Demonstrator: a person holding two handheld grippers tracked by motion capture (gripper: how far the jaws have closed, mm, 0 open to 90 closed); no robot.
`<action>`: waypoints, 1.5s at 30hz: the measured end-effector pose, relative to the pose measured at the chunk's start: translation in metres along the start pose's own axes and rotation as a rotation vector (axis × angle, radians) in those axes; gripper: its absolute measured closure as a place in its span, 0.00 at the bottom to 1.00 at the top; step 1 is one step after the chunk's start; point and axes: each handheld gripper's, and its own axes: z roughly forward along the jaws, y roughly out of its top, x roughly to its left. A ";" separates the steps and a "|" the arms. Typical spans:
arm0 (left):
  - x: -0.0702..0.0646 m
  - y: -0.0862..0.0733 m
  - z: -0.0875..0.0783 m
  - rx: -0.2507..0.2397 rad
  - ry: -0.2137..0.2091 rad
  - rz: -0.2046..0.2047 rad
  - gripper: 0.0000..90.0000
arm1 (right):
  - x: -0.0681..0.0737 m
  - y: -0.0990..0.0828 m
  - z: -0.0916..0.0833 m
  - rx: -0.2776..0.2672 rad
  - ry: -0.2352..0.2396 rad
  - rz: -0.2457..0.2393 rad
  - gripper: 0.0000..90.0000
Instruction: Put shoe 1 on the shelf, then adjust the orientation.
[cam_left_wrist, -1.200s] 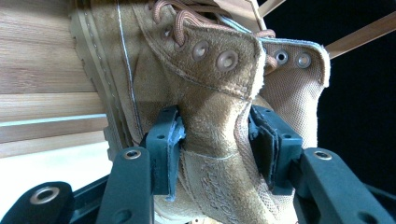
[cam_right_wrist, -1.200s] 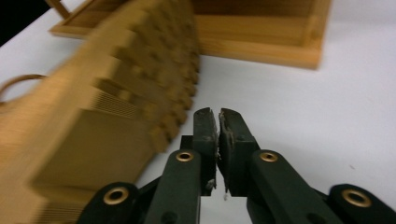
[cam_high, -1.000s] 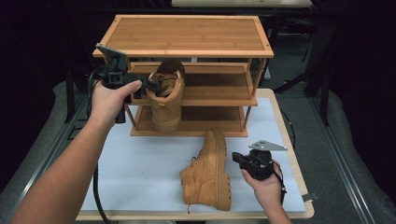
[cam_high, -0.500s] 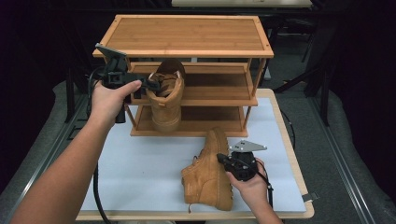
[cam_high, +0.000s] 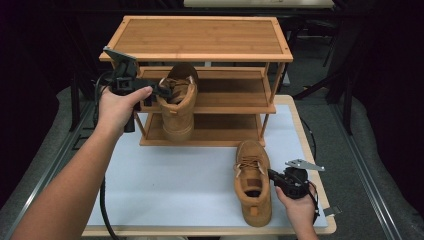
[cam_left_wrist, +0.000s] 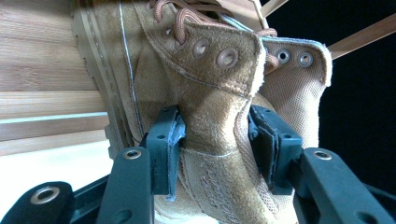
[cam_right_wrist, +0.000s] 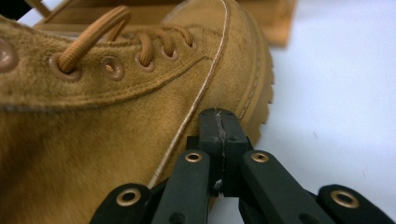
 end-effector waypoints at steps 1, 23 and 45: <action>0.000 0.000 0.000 0.000 0.000 0.000 0.61 | -0.005 -0.003 0.003 -0.004 -0.009 0.020 1.00; 0.001 0.001 0.001 0.005 -0.002 -0.004 0.61 | -0.030 0.001 0.046 0.043 0.151 0.128 1.00; -0.003 0.003 0.003 0.016 0.027 0.014 0.61 | -0.001 0.053 0.003 0.318 -0.008 -0.133 0.73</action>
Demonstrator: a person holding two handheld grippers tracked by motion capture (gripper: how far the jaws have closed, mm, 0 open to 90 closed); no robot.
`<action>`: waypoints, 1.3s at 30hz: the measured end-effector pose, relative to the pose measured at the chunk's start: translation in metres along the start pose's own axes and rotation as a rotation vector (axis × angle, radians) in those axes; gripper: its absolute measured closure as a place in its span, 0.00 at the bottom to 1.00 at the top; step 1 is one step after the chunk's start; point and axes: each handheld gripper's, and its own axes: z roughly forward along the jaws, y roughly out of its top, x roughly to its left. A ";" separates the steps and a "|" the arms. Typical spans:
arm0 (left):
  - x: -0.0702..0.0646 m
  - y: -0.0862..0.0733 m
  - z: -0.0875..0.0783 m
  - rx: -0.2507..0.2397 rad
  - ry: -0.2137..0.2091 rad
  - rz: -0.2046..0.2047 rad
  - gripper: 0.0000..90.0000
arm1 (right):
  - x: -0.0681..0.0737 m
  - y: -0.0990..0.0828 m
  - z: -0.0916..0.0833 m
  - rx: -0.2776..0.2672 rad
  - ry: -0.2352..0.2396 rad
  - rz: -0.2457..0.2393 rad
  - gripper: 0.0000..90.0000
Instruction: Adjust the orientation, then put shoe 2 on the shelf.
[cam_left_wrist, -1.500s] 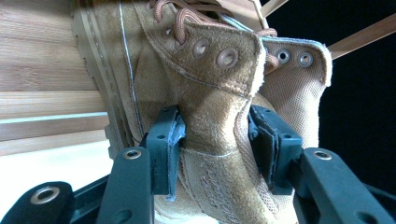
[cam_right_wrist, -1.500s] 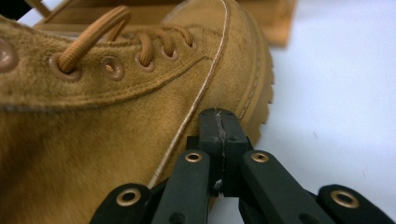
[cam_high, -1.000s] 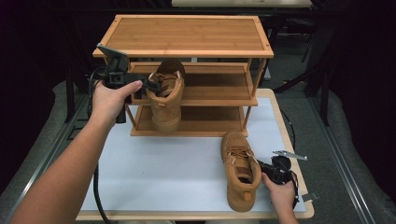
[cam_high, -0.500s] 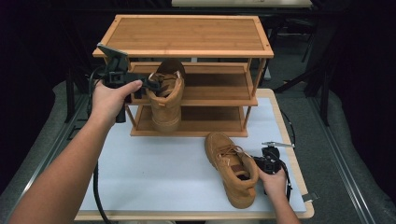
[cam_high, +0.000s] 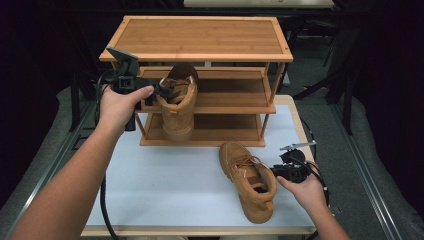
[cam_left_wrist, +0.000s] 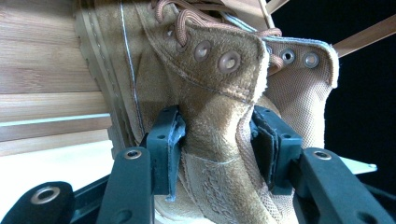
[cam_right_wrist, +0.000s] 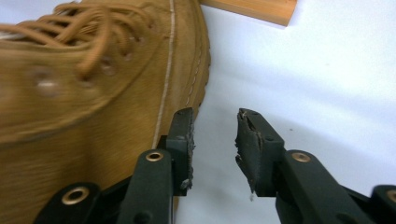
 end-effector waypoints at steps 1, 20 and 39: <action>0.000 0.000 0.000 0.000 0.001 0.003 0.61 | 0.003 0.003 -0.003 0.019 -0.016 -0.017 0.71; 0.000 0.000 0.001 0.001 0.007 0.005 0.61 | 0.039 0.068 -0.078 0.311 -0.048 -0.085 0.69; -0.001 0.000 0.001 0.001 0.010 0.007 0.61 | 0.059 0.053 -0.023 0.598 -0.028 -0.039 0.76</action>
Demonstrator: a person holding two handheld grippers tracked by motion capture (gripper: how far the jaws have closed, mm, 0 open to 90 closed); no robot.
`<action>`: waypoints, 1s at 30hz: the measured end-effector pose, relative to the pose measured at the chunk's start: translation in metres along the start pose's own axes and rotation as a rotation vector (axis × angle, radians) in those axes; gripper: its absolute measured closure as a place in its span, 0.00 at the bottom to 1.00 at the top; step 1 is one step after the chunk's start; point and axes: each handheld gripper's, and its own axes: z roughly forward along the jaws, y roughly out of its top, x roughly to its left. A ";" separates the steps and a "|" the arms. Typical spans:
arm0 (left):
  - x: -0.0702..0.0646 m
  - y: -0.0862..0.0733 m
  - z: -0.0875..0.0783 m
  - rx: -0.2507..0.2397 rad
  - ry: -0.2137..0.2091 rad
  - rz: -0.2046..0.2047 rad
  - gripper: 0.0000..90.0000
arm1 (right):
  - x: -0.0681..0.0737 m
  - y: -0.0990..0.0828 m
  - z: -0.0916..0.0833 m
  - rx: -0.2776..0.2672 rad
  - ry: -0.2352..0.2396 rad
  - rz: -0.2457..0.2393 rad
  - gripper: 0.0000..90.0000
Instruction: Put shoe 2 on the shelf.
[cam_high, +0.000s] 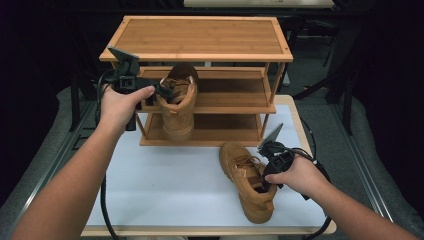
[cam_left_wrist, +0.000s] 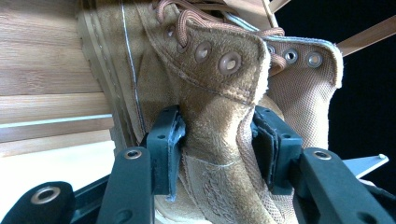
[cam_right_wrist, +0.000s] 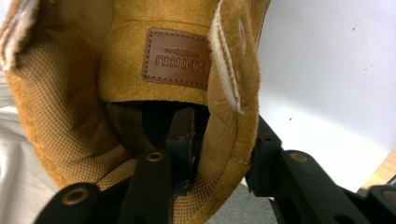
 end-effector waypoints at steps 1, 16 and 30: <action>0.000 0.000 0.000 -0.001 0.001 0.000 0.61 | 0.000 0.000 0.000 0.001 -0.004 0.010 0.77; 0.000 0.001 0.000 0.000 -0.004 -0.010 0.62 | -0.021 -0.003 0.005 0.002 0.310 0.174 0.84; 0.001 0.002 0.000 0.004 -0.003 -0.006 0.62 | -0.042 -0.017 -0.002 -0.146 0.590 0.296 0.86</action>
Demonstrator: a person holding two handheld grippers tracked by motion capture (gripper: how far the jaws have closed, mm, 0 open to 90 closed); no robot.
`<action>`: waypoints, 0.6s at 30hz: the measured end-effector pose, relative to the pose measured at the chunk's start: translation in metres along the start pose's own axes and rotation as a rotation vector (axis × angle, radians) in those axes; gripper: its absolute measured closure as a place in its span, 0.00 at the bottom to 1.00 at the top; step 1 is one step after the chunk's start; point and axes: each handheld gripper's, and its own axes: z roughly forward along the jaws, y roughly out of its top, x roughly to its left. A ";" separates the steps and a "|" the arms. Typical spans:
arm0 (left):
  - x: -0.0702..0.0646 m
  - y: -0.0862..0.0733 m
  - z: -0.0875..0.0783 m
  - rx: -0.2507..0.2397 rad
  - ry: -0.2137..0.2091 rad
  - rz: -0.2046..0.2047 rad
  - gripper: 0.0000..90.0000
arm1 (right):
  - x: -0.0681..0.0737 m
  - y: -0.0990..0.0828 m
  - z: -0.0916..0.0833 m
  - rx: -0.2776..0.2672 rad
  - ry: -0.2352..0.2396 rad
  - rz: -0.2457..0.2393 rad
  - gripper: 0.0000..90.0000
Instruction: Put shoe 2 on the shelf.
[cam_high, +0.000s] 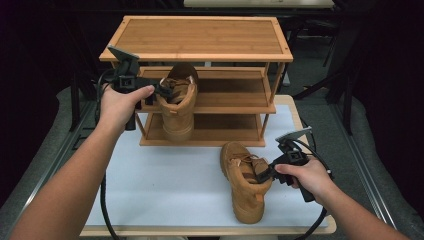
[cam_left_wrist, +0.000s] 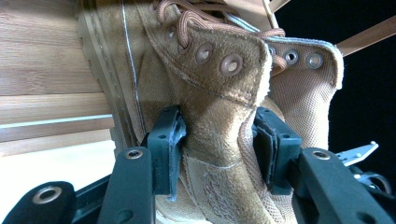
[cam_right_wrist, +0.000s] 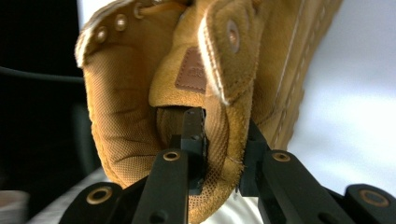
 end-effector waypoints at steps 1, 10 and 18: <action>0.000 0.000 0.000 0.001 0.000 0.000 0.62 | 0.001 -0.001 -0.003 -0.020 0.042 0.016 0.86; -0.001 0.000 0.000 0.000 0.005 0.002 0.62 | 0.037 -0.017 -0.043 -0.107 0.104 -0.040 0.86; -0.003 0.000 0.000 0.002 0.015 0.006 0.62 | 0.073 -0.034 -0.091 -0.188 0.149 -0.111 0.87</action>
